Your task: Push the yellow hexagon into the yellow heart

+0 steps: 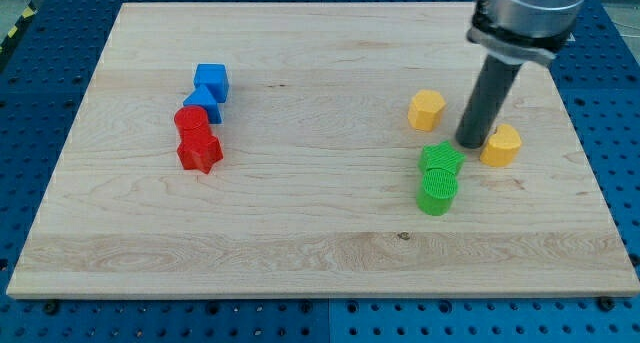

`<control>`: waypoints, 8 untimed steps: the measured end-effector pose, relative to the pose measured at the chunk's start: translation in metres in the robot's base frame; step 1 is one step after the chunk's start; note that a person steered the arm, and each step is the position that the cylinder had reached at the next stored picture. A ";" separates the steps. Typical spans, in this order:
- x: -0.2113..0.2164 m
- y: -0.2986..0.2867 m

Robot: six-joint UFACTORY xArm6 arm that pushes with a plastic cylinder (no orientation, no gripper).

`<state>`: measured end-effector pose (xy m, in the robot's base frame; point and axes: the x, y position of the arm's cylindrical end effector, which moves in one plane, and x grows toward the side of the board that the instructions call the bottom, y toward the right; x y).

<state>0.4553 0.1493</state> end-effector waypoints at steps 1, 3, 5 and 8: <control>-0.002 -0.049; -0.022 -0.081; -0.035 -0.072; -0.043 -0.005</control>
<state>0.4127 0.1446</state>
